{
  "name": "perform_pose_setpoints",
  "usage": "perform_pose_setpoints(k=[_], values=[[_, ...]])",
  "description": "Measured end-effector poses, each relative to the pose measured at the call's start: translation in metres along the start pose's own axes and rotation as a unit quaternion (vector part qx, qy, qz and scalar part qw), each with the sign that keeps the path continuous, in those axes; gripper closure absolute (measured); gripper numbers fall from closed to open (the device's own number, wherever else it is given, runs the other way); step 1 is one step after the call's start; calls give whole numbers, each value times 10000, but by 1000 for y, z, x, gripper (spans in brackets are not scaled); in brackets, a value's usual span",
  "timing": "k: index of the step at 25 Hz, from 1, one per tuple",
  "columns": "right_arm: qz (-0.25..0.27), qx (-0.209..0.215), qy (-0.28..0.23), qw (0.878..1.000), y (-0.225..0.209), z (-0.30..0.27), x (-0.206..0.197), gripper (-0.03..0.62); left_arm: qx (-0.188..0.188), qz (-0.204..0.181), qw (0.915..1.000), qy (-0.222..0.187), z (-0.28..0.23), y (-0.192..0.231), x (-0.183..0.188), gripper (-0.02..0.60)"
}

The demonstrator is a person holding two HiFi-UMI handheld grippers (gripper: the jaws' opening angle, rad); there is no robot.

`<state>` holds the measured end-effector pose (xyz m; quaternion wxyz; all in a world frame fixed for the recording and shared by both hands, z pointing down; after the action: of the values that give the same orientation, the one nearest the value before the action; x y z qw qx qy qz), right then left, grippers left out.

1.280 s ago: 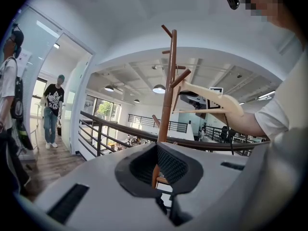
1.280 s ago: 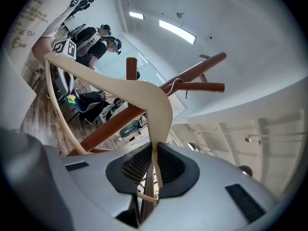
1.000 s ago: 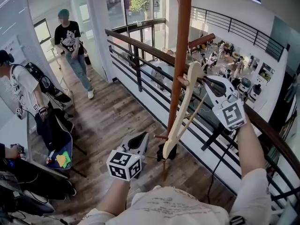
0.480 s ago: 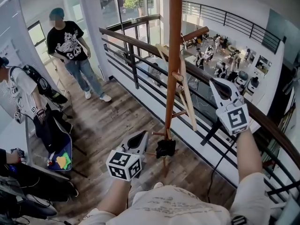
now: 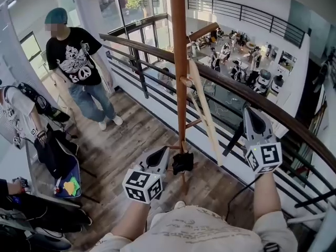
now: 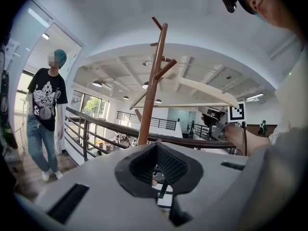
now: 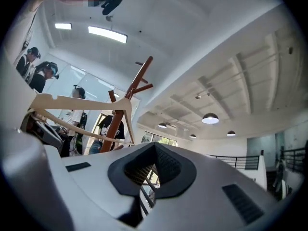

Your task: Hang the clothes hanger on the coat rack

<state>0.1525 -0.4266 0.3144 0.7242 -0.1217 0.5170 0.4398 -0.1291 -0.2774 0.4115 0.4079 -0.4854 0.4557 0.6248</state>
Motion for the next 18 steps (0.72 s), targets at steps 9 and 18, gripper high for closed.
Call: perform_pose_setpoints(k=[9, 18], values=[[-446, -747, 711, 9937, 19, 60, -22, 592, -231, 90, 9997, 25, -10, -11, -10, 577], [-1000, -1375, 1292, 9769, 40, 101, -59, 592, -167, -8, 9999, 40, -12, -16, -21, 577]])
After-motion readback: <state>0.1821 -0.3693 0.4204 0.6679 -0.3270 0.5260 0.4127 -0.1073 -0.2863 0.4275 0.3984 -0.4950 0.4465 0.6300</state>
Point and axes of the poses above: the fingertips, and each gripper's own axes: z backward along the fingers, y to its left, x out of its top, the point moved 7 cm from there along z, backward along the fingers, and after that the axes turned 15 degrees about -y, right-handed, at the moved point
